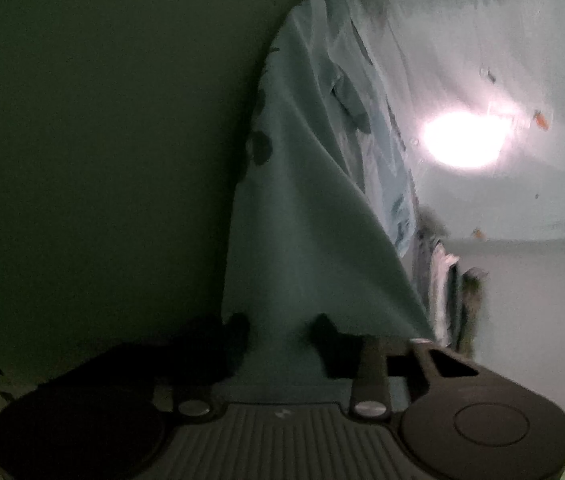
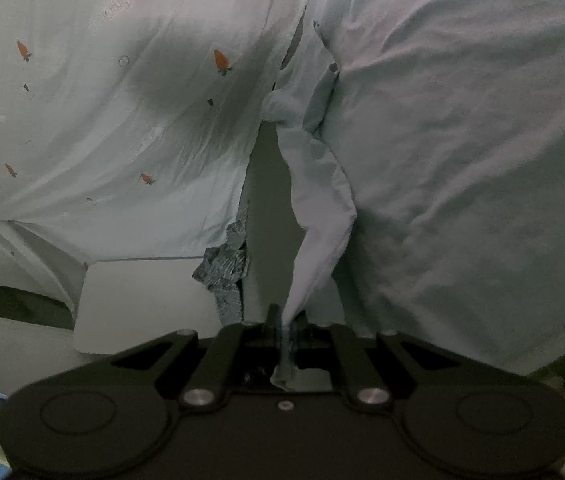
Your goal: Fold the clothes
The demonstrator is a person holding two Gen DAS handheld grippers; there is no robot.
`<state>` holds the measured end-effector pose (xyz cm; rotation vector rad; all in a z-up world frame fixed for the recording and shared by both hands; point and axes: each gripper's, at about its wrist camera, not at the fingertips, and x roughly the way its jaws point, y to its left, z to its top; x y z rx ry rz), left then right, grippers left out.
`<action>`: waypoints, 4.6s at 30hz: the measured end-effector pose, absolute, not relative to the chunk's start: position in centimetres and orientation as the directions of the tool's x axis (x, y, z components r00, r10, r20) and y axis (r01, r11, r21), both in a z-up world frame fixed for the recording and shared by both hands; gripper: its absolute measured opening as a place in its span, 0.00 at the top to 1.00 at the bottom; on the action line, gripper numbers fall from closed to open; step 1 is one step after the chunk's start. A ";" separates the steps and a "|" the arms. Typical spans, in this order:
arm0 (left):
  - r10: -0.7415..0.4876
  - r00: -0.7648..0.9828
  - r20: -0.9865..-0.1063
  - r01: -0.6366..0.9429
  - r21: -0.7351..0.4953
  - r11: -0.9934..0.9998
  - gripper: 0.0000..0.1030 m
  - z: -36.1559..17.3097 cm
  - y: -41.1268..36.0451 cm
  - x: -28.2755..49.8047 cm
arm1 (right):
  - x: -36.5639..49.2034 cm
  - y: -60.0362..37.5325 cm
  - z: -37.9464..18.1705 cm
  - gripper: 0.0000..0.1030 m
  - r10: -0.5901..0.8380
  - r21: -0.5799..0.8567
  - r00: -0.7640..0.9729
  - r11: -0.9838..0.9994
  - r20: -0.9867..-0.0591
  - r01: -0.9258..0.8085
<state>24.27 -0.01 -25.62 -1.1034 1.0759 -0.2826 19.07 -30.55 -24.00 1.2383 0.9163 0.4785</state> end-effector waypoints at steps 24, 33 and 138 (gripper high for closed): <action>-0.563 0.572 -0.597 -0.229 -0.775 0.589 0.61 -21.4 -0.9 18.0 | 19.0 -33.1 -25.3 0.94 0.785 0.943 0.522 0.272 -0.333 0.193; -0.551 0.486 -0.678 -0.064 -0.656 0.752 0.38 -19.9 -5.4 19.3 | 19.1 -33.4 -25.4 0.94 0.780 0.948 0.539 0.243 -0.318 0.207; 0.051 0.629 -0.775 -0.206 -0.103 0.973 0.49 -23.1 -2.7 63.4 | 53.4 -31.6 -23.7 0.59 0.153 0.234 0.684 0.972 -0.714 0.027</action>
